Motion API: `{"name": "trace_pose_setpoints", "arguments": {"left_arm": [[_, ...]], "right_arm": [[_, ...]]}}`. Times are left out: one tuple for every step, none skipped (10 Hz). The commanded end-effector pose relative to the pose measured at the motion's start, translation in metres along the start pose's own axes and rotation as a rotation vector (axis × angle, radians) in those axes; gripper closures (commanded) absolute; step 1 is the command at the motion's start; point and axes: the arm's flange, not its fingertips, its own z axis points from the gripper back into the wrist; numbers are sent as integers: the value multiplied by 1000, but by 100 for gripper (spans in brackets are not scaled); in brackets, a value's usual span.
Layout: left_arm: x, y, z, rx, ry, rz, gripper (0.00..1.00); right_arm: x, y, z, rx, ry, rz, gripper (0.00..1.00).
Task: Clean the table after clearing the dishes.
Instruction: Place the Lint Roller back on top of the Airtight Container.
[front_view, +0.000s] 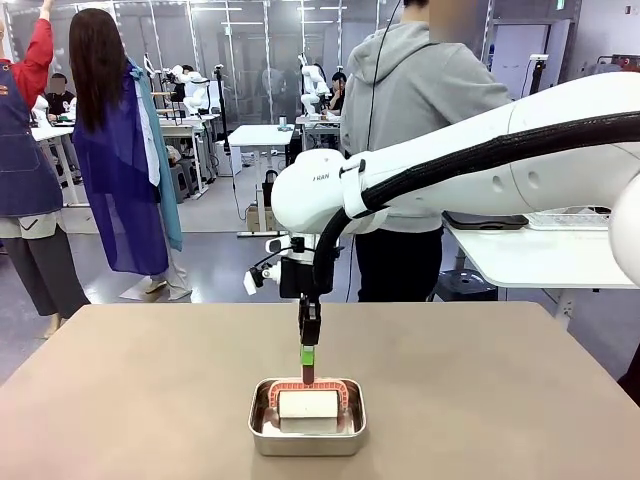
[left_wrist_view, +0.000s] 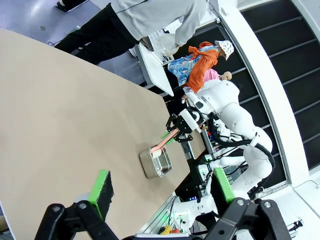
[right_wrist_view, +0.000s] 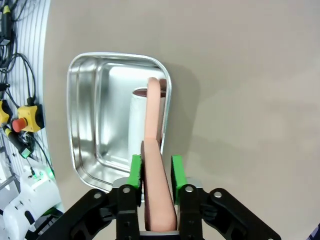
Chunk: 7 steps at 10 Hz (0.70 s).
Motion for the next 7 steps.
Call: {"name": "trace_pose_setpoints", "arguments": {"left_arm": [[-1, -4, 4, -5, 10, -1, 0], [-1, -4, 4, -5, 10, -1, 0], [-1, -4, 4, -5, 10, -1, 0], [-1, -4, 4, -5, 10, -1, 0], [-1, -4, 4, -5, 10, -1, 0], [-1, -4, 4, -5, 10, -1, 0], [-1, -4, 4, -5, 10, -1, 0]], "right_arm": [[1, -3, 0, -35, 34, 24, 25], [2, -1, 1, -37, 38, 27, 35], [2, 0, 4, -38, 39, 16, 0], [1, 1, 6, -43, 36, 16, 0], [1, 2, 7, -48, 25, 23, 0], [0, 2, 8, -49, 24, 22, 0], [0, 2, 8, -54, 19, 24, 0]]}}
